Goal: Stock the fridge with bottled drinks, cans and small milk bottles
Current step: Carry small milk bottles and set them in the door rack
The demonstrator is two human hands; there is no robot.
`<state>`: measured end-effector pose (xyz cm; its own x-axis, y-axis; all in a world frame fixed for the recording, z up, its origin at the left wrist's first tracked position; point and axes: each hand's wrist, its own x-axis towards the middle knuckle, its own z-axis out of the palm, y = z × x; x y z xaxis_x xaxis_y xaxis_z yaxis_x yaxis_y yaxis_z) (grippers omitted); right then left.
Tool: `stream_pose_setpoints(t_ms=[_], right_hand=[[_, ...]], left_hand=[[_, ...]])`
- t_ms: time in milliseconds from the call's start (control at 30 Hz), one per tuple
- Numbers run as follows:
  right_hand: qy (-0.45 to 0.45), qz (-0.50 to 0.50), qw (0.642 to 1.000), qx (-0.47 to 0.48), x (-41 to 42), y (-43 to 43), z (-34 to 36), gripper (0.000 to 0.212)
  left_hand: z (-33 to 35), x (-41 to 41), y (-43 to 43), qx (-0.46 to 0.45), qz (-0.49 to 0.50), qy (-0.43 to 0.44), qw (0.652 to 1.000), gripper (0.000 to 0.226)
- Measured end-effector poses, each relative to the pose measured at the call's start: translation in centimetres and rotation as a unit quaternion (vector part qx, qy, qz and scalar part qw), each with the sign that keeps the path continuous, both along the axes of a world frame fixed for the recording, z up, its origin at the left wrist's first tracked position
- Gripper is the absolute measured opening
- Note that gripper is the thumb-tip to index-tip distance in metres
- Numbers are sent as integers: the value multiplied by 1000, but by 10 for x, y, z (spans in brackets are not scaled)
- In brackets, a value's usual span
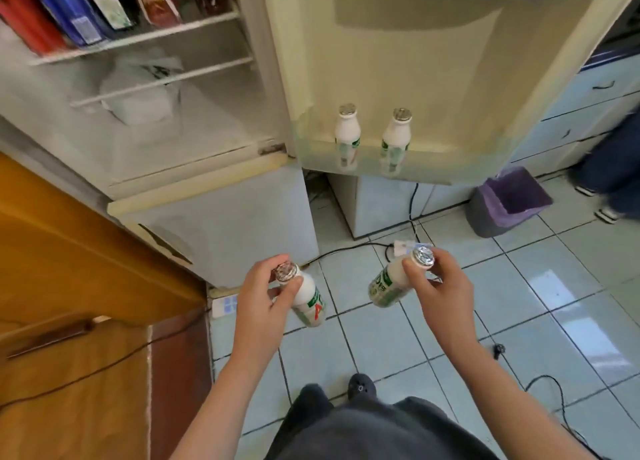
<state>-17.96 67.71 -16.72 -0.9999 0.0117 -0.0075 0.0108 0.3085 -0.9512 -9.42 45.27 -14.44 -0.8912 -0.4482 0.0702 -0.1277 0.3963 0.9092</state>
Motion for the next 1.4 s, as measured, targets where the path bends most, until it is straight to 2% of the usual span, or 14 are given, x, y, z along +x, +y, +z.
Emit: stream_pose_setpoints(t_ms=[200,433,667,800,900,1000,1067,1200,1400], right_hand=[[46,-54,997,-20,-62,-13,27,14],[136,-158,978,-16,-128,-17,87,14],[192,-191,962,29,-196,-21,112,13],[172,-188,963,82,-224,-22,102,19],[142,-175,968,111,-238,-22,90,31],[113,-155,972,133,-244,-21,75,41],[99,-143,973,151,-246,-21,65,41],[70,-116,975,178,-243,-20,47,38],[38,-104,978,175,-236,-26,30,35]], left_hand=[[20,-76,-12,-5,-37,59,998,42],[64,-179,-23,10,-90,154,984,34],[103,-276,-21,-5,-166,223,961,32],[100,-318,-16,-20,-205,211,956,30],[88,-341,-13,-38,-240,171,955,30],[69,-358,-13,-138,-274,122,944,30],[58,-365,-13,-188,-296,86,933,32],[42,-371,-14,-230,-333,36,914,35],[32,-374,-19,-242,-338,9,910,31]])
